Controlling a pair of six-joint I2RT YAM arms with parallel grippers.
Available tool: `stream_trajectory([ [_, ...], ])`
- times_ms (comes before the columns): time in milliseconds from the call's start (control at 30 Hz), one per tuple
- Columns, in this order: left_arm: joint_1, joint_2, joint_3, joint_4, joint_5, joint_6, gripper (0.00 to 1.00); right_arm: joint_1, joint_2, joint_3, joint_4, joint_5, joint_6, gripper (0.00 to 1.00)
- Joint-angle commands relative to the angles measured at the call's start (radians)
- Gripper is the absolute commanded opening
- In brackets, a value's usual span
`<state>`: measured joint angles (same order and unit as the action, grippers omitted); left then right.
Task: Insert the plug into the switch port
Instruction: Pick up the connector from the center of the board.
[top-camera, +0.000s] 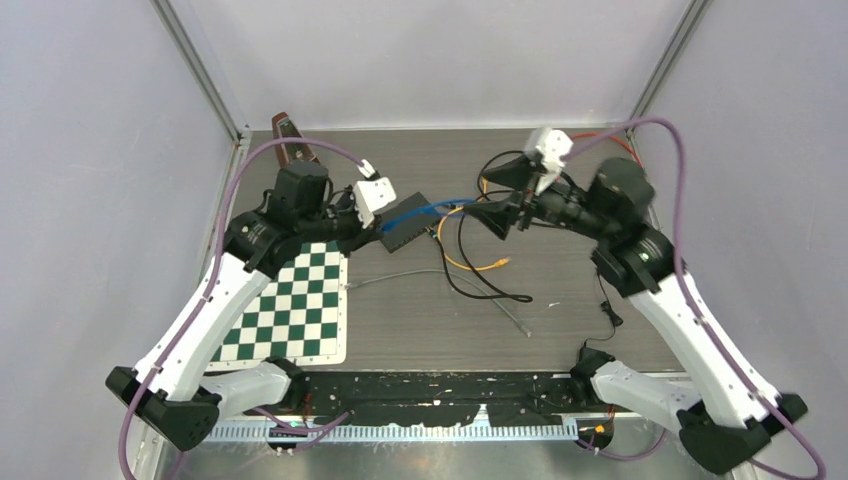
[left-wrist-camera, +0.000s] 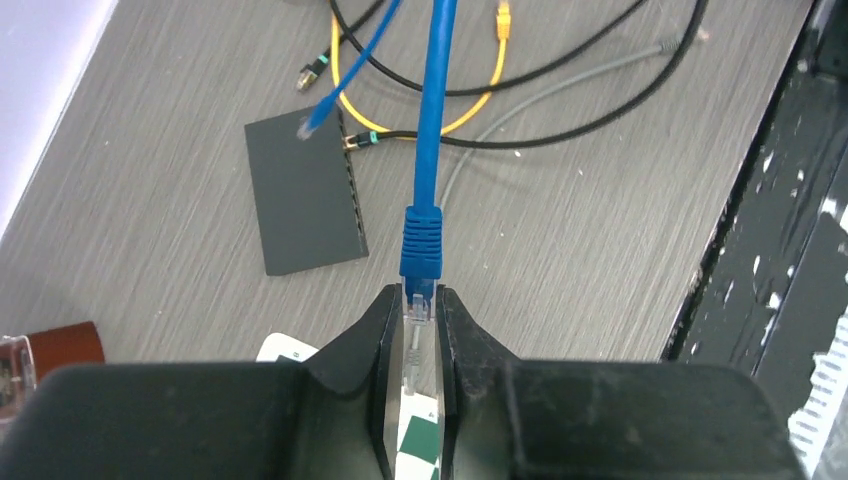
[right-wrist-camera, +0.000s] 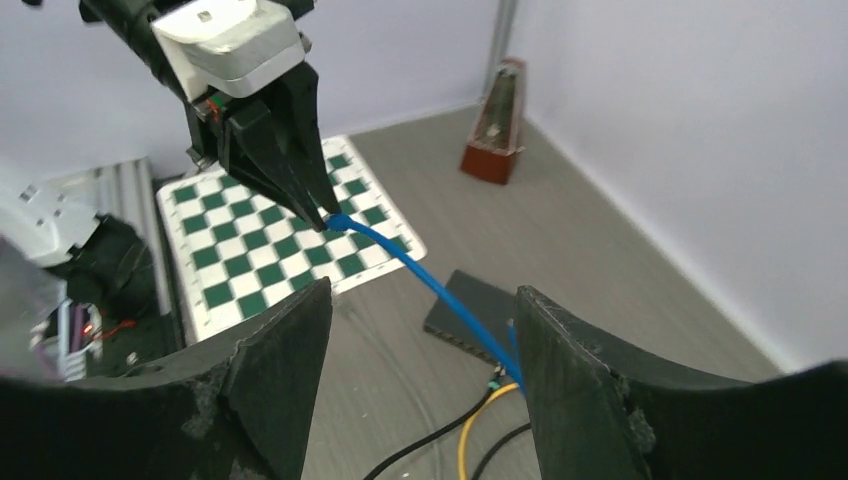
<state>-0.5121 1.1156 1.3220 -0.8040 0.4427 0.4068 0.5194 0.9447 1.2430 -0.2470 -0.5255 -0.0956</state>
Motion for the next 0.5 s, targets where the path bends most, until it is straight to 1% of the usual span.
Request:
stream_trajectory([
  [0,-0.063,0.027,0.062,-0.130,-0.059,0.167,0.00,0.017,0.106,-0.009,0.073,-0.215,-0.010,0.72],
  [67,-0.082,0.035,0.057,-0.135,-0.090,0.173,0.00,0.043,0.126,-0.058,0.152,-0.261,-0.087,0.71],
  [100,-0.091,0.037,0.050,-0.134,-0.120,0.173,0.00,0.053,0.128,-0.110,0.238,-0.294,-0.144,0.71],
  [133,-0.097,0.038,0.041,-0.136,-0.128,0.176,0.00,0.076,0.127,-0.142,0.287,-0.299,-0.168,0.71],
  [167,-0.102,0.039,0.034,-0.140,-0.139,0.181,0.00,0.085,0.129,-0.198,0.380,-0.299,-0.209,0.71],
  [233,-0.111,0.042,0.025,-0.140,-0.159,0.181,0.00,0.104,0.162,-0.231,0.450,-0.291,-0.245,0.71],
  [367,-0.129,0.048,0.023,-0.140,-0.175,0.175,0.00,0.117,0.272,-0.196,0.451,-0.351,-0.277,0.64],
  [467,-0.141,0.050,0.015,-0.139,-0.185,0.176,0.00,0.172,0.317,-0.208,0.471,-0.322,-0.323,0.61],
])
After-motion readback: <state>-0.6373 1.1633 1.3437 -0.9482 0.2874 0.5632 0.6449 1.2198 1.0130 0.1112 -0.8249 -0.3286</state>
